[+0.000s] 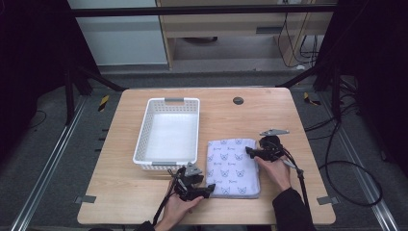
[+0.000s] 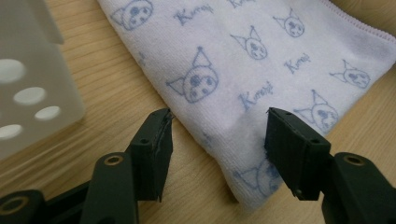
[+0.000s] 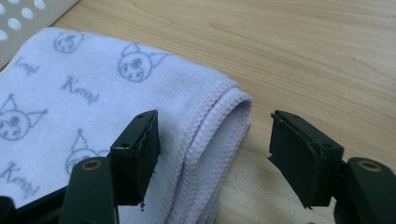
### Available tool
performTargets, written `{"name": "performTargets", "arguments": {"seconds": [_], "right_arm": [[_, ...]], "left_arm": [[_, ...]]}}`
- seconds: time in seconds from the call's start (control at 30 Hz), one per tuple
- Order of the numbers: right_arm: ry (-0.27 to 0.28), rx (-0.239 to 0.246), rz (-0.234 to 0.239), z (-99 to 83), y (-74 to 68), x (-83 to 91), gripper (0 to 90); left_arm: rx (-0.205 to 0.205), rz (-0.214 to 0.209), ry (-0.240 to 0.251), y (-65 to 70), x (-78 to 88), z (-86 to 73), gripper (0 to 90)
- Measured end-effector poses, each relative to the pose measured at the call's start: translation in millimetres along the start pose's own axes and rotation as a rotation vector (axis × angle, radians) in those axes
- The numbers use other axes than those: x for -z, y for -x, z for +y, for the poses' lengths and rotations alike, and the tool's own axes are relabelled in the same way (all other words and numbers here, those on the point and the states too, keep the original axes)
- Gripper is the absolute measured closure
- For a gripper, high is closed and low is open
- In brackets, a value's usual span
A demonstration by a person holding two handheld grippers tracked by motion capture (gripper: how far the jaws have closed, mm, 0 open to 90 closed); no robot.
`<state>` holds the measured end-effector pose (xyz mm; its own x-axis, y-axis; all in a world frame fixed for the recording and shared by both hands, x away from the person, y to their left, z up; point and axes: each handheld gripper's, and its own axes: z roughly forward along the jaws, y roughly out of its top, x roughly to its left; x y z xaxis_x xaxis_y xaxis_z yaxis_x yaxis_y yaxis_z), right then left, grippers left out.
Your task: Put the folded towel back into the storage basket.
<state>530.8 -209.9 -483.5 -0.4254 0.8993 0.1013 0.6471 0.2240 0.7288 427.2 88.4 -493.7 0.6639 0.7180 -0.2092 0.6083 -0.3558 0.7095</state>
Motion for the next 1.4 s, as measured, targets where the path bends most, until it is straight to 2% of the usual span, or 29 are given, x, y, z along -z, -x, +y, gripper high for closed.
{"name": "performTargets", "arguments": {"seconds": [0.03,0.33,0.53,0.7,1.1,1.2,1.4], "right_arm": [[-0.003,-0.014,0.008,-0.3,-0.2,-0.4,34.8],[-0.021,-0.003,0.010,-2.5,-2.5,-6.3,38.8],[-0.037,-0.043,0.035,-3.6,-1.0,-9.5,43.6],[-0.046,-0.089,0.068,-5.1,-0.2,-11.0,51.0],[-0.051,-0.097,0.073,-4.1,-6.7,-9.7,67.7],[-0.046,-0.088,0.068,-3.5,-8.5,-8.7,71.6],[-0.038,-0.076,0.062,-2.4,-9.7,-5.3,75.2]], "left_arm": [[-0.001,0.002,-0.002,0.0,-0.7,0.2,40.6],[-0.007,0.008,-0.024,3.2,-8.1,2.0,41.2],[-0.011,0.015,-0.035,6.4,-10.4,4.5,43.6],[-0.002,0.009,-0.041,6.4,-11.2,6.2,48.9],[0.033,-0.007,-0.055,8.2,-13.1,9.6,65.4],[0.025,-0.012,-0.042,7.7,-12.1,9.7,71.5],[0.016,-0.024,-0.022,7.0,-9.1,9.8,76.0]]}}
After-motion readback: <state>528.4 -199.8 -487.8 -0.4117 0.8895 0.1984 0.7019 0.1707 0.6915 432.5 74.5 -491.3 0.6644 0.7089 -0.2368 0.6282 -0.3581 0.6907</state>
